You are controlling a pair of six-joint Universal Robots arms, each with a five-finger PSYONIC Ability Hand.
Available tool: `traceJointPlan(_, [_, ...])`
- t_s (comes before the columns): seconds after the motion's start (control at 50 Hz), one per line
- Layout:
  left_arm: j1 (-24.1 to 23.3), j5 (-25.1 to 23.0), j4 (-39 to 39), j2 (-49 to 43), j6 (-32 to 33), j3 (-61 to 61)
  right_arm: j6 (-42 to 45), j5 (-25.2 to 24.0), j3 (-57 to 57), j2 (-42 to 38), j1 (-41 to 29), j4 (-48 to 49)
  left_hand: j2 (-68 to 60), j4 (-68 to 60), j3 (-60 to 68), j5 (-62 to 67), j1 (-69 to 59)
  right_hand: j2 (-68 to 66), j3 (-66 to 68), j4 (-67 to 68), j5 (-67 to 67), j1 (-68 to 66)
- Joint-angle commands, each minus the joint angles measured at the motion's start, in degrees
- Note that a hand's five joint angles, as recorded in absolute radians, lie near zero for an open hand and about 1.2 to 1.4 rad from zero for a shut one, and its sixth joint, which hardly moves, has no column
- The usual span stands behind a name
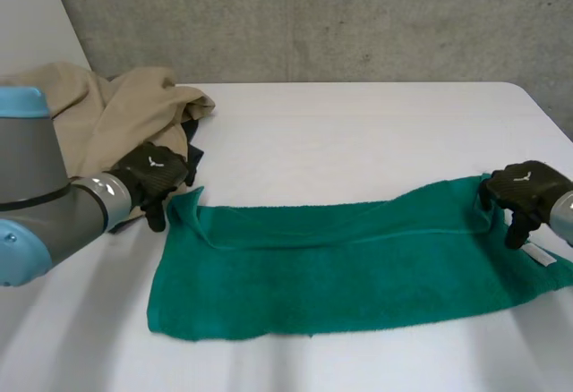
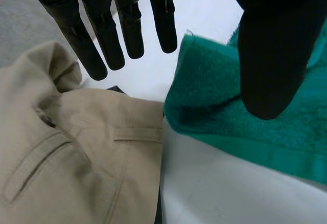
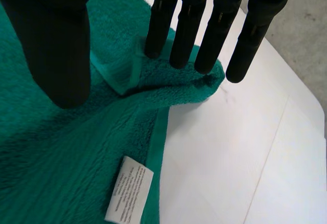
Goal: Fold the laundry.
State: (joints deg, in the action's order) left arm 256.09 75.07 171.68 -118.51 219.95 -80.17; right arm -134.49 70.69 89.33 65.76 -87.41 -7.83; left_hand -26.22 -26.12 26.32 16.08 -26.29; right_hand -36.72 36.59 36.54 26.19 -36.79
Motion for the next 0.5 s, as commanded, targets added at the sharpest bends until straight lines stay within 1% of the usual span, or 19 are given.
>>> traceJointPlan(0.02, [0.0, -0.6, 1.1, -5.7, 0.9, 4.3, 4.1, -2.4, 2.6, -5.4, -1.0, 10.6, -1.5, -1.6, 1.4, 1.6, -1.4, -2.2, 2.3, 2.4, 2.7, -2.1])
traceJointPlan(0.12, [-0.3, -1.3, 2.5, -8.3, 1.6, 6.6, 6.1, -3.0, 2.3, -7.8, -1.3, 15.2, -0.1, -0.2, 0.0, 0.3, -0.1, -2.2, 2.3, 2.4, 2.7, -2.1])
traceJointPlan(0.2, [-1.1, -1.1, 2.8, -11.2, 2.9, 9.2, 7.6, -3.5, 2.3, -9.0, -1.3, 19.9, -2.2, -2.3, 2.0, 2.3, -2.1, -2.2, 2.3, 2.4, 2.7, -2.1])
traceJointPlan(0.32, [-2.5, 1.2, 2.5, -13.2, 5.3, 11.4, 10.5, -4.9, 3.4, -8.9, -1.0, 24.8, -7.0, -7.1, 6.9, 7.2, -6.9, -2.5, 2.7, 2.7, 3.1, -2.5])
traceJointPlan(0.38, [-2.9, 1.9, 2.5, -13.1, 5.2, 11.5, 11.2, -5.9, 3.8, -8.4, -0.9, 24.8, -8.2, -8.3, 8.1, 8.3, -8.1, -1.0, 1.2, 1.2, 1.6, -1.0])
traceJointPlan(0.4, [-3.1, 2.2, 2.5, -12.9, 5.2, 11.5, 11.7, -6.6, 3.7, -7.9, -0.7, 24.4, -9.2, -9.3, 9.1, 9.4, -9.1, 2.6, -2.5, -2.5, -2.1, 2.7])
traceJointPlan(0.5, [-2.9, 2.4, 2.5, -12.1, 5.2, 11.3, 12.5, -8.6, 3.3, -5.9, 0.4, 21.1, -9.4, -9.5, 9.3, 9.5, -9.3, 8.9, -8.8, -8.7, -8.4, 8.9])
